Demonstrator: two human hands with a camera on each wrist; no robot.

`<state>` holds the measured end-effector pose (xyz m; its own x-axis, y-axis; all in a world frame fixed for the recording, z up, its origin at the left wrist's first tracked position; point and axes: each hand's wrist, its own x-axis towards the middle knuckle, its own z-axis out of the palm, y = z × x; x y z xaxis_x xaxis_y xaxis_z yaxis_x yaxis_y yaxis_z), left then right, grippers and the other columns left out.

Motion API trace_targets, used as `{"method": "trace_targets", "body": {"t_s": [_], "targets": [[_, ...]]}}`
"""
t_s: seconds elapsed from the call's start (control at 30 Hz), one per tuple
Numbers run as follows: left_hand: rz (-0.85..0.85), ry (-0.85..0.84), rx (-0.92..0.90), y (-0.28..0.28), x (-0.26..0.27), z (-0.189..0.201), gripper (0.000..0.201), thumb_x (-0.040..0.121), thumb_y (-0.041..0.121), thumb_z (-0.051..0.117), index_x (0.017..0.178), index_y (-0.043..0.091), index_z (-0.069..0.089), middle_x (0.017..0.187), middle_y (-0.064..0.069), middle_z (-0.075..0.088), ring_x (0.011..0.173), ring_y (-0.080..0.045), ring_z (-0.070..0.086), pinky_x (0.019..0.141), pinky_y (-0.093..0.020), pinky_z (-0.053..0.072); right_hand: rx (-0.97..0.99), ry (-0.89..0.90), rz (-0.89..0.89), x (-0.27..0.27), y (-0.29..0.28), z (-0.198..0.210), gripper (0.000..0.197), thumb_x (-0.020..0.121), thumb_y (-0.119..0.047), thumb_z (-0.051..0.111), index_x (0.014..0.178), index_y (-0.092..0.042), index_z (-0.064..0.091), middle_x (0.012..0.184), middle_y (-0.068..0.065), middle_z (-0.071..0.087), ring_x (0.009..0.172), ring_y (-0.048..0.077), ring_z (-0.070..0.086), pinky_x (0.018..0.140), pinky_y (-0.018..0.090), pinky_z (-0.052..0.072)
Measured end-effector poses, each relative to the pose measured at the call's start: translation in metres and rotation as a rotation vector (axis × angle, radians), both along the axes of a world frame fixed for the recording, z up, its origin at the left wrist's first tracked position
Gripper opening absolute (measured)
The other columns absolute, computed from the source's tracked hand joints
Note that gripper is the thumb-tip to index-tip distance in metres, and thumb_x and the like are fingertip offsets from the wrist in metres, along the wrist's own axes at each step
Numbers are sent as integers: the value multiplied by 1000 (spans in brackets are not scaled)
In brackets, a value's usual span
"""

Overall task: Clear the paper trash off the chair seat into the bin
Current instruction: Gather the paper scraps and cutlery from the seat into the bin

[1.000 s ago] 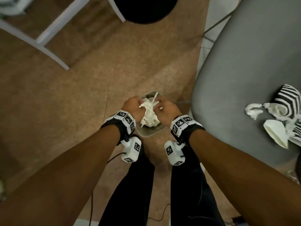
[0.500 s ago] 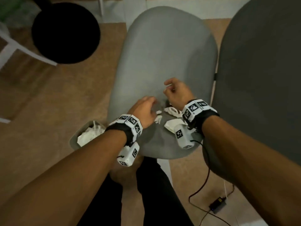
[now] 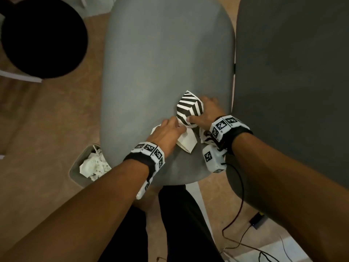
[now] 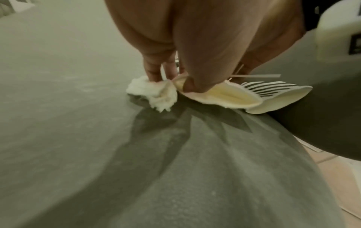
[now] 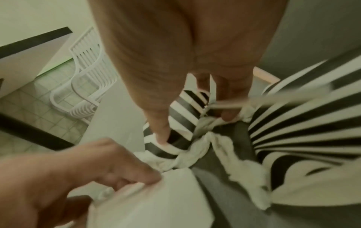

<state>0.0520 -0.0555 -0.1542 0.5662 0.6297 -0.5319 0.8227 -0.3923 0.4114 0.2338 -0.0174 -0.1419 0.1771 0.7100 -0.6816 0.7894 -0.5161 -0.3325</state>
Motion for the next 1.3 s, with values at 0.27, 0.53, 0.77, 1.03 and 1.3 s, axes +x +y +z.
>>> {"method": "trace_targets", "body": {"t_s": [0.27,0.53,0.77,1.03,1.3], "targets": [[344,-80,-6,17,-62,8,17,81,6,57,96,13,62,120,-6,57,102,-23,57,78,-24,46,199,129,-121,-53,16,1,55,75,-11,76,124,-21,53,124,9,57,109,27,59,94,30,47],[574,-163,5,-10,-111,3,25,74,-8,61,86,10,74,98,-11,64,90,-30,62,78,-29,48,334,218,-60,-119,35,28,52,69,-26,76,112,-40,51,111,-1,66,99,20,66,90,43,56],[1112,-496,14,-38,-165,20,22,76,-7,67,79,14,75,85,1,71,77,-13,65,72,-24,52,391,331,-10,-199,18,41,50,71,-22,76,113,-37,53,110,-5,68,102,15,66,94,39,54],[1544,-472,-19,-85,-287,-18,16,73,8,78,72,24,75,78,9,74,75,-9,70,72,-28,58,344,497,27,-314,-13,32,48,75,-16,77,114,-33,54,114,-5,66,103,12,66,92,37,57],[1747,-164,-162,-149,-363,-84,15,76,17,59,77,18,73,77,-8,73,73,-31,71,69,-43,62,118,552,-21,-406,-85,-42,44,82,-5,67,117,-27,53,100,-11,67,88,3,66,73,14,55]]}}
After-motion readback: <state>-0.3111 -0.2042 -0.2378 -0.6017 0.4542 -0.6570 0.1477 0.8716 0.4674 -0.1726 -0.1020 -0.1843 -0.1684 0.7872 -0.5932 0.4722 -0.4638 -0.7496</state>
